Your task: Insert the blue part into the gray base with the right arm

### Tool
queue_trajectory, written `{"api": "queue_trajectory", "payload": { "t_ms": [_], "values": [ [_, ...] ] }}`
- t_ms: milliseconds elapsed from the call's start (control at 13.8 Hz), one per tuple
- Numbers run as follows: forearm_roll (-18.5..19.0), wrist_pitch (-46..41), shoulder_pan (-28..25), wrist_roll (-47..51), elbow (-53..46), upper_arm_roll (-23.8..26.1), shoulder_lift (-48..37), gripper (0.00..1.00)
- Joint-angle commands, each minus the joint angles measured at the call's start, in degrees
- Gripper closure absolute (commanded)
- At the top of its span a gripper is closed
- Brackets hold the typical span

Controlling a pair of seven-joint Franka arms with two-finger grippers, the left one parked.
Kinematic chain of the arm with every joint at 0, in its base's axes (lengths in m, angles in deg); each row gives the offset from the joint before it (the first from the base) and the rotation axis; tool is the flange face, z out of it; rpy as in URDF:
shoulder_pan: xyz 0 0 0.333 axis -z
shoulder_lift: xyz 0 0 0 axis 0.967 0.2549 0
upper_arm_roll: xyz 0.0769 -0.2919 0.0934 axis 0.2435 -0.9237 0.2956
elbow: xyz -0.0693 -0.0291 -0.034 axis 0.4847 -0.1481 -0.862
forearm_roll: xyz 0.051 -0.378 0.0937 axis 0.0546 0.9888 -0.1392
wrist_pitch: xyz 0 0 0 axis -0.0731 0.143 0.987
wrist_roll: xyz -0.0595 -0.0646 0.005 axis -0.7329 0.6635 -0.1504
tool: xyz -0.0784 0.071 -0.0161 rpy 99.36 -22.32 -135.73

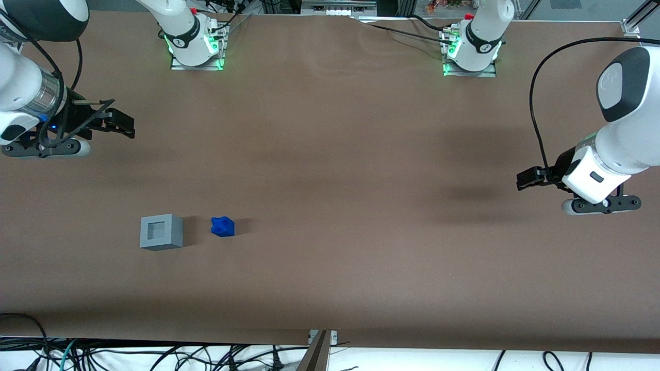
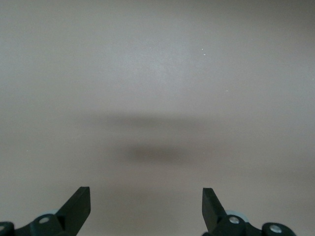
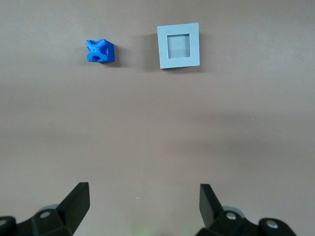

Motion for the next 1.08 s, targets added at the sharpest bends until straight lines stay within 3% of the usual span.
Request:
{"api": "queue_trajectory", "payload": {
  "t_ms": [0, 1011],
  "values": [
    [-1.0, 0.2, 0.7, -1.0, 1.0, 0.3, -1.5, 0.01],
    [-1.5, 0.3, 0.7, -1.1, 1.0, 0.2, -1.7, 0.01]
  ]
}}
